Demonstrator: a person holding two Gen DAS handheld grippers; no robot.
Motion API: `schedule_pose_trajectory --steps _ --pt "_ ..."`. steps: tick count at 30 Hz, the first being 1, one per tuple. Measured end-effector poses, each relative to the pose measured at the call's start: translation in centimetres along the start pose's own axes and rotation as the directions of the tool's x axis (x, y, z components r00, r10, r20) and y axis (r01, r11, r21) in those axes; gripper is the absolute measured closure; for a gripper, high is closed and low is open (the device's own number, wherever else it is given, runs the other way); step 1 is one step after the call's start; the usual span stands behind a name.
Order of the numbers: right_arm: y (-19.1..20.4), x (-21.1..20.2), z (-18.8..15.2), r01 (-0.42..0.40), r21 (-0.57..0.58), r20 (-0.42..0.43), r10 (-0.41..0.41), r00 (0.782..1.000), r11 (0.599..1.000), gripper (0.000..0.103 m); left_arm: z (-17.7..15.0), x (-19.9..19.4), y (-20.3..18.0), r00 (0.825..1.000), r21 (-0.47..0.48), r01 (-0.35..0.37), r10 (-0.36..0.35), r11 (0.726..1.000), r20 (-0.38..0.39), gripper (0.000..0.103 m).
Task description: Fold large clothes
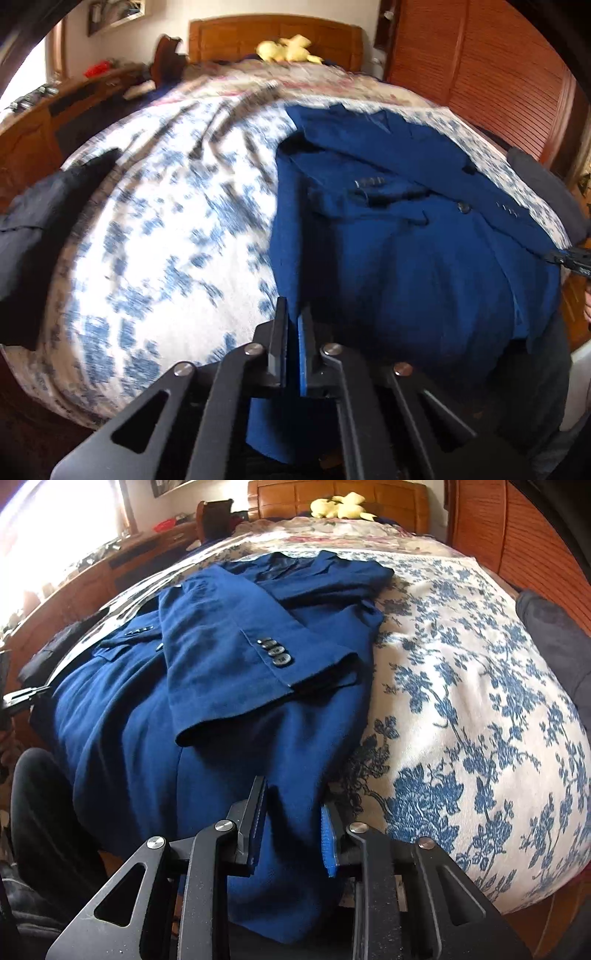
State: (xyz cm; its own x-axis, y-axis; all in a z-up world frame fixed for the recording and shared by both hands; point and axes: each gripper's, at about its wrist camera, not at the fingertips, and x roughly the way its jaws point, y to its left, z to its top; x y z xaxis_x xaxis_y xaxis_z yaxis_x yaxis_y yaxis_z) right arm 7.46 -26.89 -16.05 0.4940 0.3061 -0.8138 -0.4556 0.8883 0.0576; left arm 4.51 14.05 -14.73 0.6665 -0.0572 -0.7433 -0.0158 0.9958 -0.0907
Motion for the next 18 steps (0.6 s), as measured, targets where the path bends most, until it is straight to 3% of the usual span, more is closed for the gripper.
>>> schedule_pose_trajectory --steps 3,6,14,18 --pt "0.0 -1.1 0.5 -0.011 0.0 0.041 0.011 0.999 1.0 0.085 0.6 -1.3 -0.7 0.998 0.011 0.041 -0.041 0.999 0.05 0.102" --pt "-0.2 -1.9 1.2 -0.043 0.023 0.07 0.041 0.997 0.999 0.085 1.0 -1.5 -1.4 0.997 0.021 0.05 -0.051 0.999 0.054 0.102" --pt "0.0 -0.1 0.6 -0.014 0.026 0.006 0.014 1.0 1.0 0.084 2.4 -2.4 -2.7 0.991 0.039 0.095 -0.098 0.995 0.088 0.102" --pt "-0.6 0.6 -0.2 -0.044 0.038 -0.013 0.044 0.999 0.998 0.084 3.6 -3.3 -3.8 0.987 0.065 0.106 -0.113 0.992 0.115 0.103"
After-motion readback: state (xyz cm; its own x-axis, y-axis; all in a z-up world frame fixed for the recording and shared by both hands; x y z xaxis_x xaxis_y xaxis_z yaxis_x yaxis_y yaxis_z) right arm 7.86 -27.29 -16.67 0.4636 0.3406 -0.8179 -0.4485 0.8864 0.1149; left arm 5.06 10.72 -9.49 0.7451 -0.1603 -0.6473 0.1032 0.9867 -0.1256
